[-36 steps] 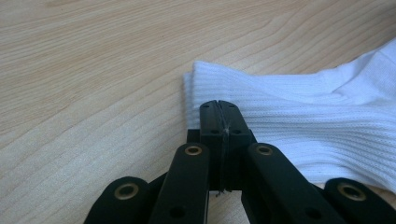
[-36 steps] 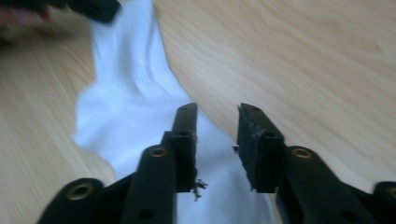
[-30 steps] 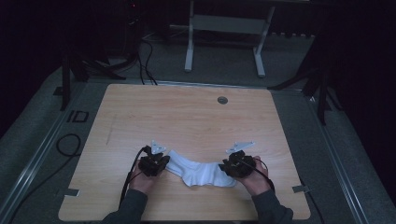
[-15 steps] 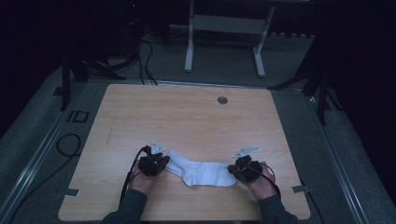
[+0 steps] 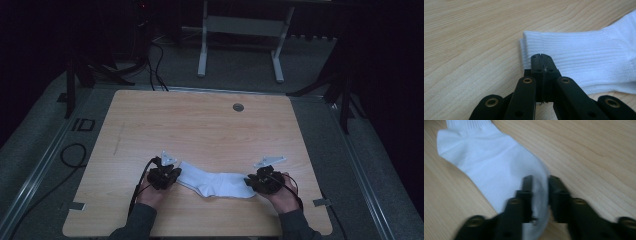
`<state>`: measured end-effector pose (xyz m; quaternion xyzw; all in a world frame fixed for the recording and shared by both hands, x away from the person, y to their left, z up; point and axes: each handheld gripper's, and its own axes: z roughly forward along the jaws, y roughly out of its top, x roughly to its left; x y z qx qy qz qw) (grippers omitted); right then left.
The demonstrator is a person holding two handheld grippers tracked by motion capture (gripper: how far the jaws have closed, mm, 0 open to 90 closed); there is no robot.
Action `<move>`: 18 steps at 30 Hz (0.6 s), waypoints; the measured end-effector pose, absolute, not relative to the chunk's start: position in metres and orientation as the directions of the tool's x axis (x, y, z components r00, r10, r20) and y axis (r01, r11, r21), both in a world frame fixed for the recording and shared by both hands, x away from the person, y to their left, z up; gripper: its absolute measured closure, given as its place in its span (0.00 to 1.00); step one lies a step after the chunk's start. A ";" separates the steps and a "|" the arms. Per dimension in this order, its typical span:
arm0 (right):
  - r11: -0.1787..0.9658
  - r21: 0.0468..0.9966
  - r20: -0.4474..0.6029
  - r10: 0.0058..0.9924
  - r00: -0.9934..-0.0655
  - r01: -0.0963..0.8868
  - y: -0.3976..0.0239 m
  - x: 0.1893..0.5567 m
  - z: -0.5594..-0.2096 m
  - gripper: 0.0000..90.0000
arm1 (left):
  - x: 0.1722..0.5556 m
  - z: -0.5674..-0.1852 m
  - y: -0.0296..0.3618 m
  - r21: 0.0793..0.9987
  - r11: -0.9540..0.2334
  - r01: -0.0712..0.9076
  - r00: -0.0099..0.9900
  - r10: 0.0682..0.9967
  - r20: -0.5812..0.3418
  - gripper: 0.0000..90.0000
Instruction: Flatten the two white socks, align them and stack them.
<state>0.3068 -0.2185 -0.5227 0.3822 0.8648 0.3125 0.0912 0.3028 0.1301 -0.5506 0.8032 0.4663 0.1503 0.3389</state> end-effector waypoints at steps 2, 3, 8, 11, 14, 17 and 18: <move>0.481 0.635 0.099 0.726 -0.681 0.605 -0.221 0.307 -0.520 0.67 | 0.302 -0.551 0.132 0.689 -0.327 0.647 0.527 0.845 -0.094 0.97; 0.463 0.648 0.110 0.729 -0.676 0.605 -0.223 0.307 -0.519 0.65 | 0.303 -0.551 0.132 0.692 -0.323 0.646 0.530 0.842 -0.101 0.95; 0.429 0.675 0.115 0.743 -0.660 0.600 -0.230 0.308 -0.513 0.61 | 0.301 -0.549 0.132 0.703 -0.321 0.634 0.539 0.836 -0.104 0.91; 0.417 0.678 0.116 0.752 -0.649 0.605 -0.233 0.309 -0.513 0.60 | 0.301 -0.548 0.133 0.711 -0.323 0.625 0.544 0.834 -0.099 0.90; 0.406 0.679 0.123 0.759 -0.640 0.612 -0.237 0.311 -0.514 0.59 | 0.299 -0.545 0.134 0.728 -0.311 0.611 0.541 0.835 -0.097 0.90; 0.397 0.676 0.128 0.766 -0.630 0.620 -0.239 0.313 -0.516 0.59 | 0.299 -0.543 0.137 0.743 -0.297 0.599 0.536 0.839 -0.097 0.90; 0.396 0.674 0.129 0.768 -0.627 0.624 -0.240 0.313 -0.517 0.58 | 0.299 -0.543 0.138 0.746 -0.295 0.597 0.535 0.840 -0.096 0.89</move>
